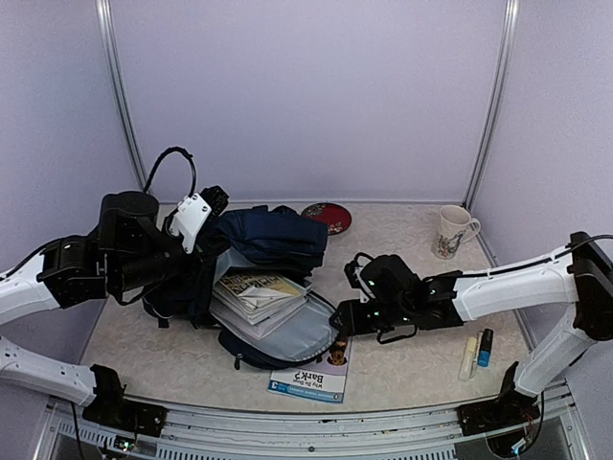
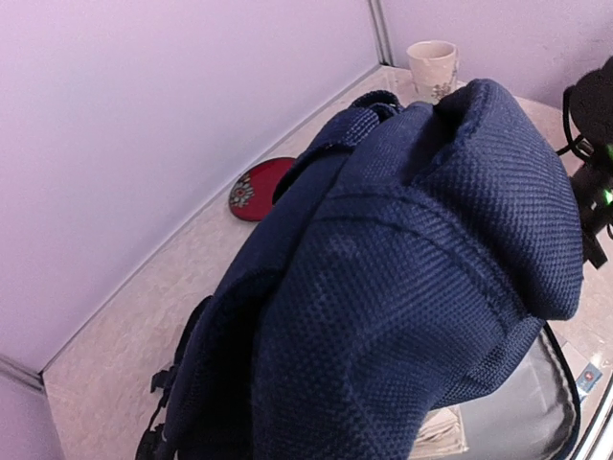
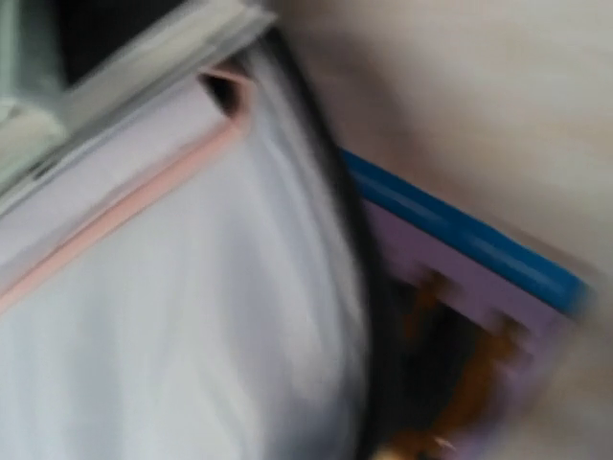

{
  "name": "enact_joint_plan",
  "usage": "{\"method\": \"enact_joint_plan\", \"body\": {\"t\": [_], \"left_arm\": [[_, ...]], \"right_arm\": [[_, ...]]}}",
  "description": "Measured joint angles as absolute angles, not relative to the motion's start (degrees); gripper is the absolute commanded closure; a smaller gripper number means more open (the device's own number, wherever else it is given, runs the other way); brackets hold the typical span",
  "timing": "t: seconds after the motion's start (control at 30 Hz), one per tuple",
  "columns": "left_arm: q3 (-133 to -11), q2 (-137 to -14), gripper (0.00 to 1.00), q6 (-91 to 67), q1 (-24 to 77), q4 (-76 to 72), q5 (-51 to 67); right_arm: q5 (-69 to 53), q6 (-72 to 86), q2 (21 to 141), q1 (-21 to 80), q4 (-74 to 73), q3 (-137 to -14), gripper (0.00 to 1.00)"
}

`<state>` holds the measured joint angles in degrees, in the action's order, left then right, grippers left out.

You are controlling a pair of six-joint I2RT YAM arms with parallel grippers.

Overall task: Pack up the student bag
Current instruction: Pick up the student bag from the center of the board, then pass from the left arm to the right

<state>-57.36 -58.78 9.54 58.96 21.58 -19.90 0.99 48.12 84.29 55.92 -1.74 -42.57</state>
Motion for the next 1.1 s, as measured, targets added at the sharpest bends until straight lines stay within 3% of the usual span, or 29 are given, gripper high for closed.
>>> {"method": "enact_joint_plan", "body": {"t": [0.17,0.3,0.53,0.97,1.1], "left_arm": [[-56.9,-51.7,1.00,8.2,57.9,27.2,-24.7],[-56.9,-49.5,1.00,8.0,56.6,30.4,-28.5],[-56.9,-48.0,1.00,7.8,53.9,32.6,-31.0],[-56.4,-46.6,1.00,7.7,52.2,33.9,-29.2],[-55.0,-45.8,1.00,7.7,52.1,32.9,-26.2]], "right_arm": [[3.6,36.8,94.7,64.5,-5.0,-55.0,0.45],[4.9,29.9,99.4,70.1,-5.7,-59.0,0.30],[10.0,22.9,109.9,78.4,-9.2,-70.5,0.17],[24.1,24.2,122.5,81.6,-25.5,-84.8,0.21],[28.2,29.2,121.2,81.5,-28.7,-82.8,0.22]]}}
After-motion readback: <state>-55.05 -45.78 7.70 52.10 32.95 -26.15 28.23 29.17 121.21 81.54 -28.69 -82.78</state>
